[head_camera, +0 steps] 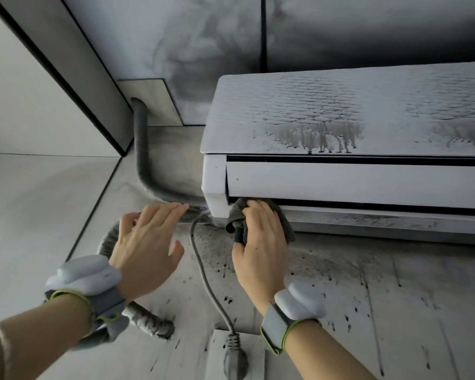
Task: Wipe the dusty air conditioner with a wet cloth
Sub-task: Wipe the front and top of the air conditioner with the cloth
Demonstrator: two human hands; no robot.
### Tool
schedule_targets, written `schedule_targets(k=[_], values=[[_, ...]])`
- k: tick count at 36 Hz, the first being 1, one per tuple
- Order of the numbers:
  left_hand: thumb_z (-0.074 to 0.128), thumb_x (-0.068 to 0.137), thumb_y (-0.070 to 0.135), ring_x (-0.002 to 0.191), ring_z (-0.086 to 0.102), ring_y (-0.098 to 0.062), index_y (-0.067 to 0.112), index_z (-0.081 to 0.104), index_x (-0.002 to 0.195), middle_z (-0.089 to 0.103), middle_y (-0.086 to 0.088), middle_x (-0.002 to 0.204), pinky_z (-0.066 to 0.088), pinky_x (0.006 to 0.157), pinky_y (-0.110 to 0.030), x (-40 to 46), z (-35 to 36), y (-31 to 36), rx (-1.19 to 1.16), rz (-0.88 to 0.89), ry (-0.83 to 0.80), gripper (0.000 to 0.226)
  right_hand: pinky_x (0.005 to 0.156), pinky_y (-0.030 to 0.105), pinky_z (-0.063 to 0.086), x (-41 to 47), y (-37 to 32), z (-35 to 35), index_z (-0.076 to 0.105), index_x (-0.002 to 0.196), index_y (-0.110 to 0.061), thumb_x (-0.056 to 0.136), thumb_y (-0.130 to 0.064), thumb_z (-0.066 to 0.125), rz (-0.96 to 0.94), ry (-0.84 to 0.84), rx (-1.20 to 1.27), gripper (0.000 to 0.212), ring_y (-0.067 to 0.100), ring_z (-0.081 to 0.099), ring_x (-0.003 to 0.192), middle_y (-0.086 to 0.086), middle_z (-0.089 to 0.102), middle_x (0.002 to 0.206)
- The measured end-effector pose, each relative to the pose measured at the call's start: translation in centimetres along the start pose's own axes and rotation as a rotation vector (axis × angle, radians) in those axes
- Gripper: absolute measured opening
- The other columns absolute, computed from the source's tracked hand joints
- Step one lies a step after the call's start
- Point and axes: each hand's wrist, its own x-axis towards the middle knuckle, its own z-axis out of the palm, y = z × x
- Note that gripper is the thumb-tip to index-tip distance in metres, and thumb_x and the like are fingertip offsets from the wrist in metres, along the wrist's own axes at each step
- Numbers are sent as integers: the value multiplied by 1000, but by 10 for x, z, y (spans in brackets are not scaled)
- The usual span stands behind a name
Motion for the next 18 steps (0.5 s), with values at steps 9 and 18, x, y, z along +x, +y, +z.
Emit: schedule_targets(k=[9, 18], values=[[52, 72, 30, 109, 57, -15, 19, 55, 128, 61, 6, 120, 42, 89, -42, 0, -1, -7, -14, 25, 13, 57, 97, 46, 47, -3, -25, 13, 61, 101, -5, 64, -10, 48, 64, 0, 92, 39, 29, 57, 114, 9, 65, 115], [70, 71, 21, 111, 56, -19, 17, 56, 126, 61, 4, 120, 40, 92, -44, 0, 1, -12, -17, 6, 47, 57, 108, 42, 35, 20, -40, 12, 51, 111, -10, 76, -11, 45, -271, 149, 38, 36, 25, 43, 123, 12, 59, 125]])
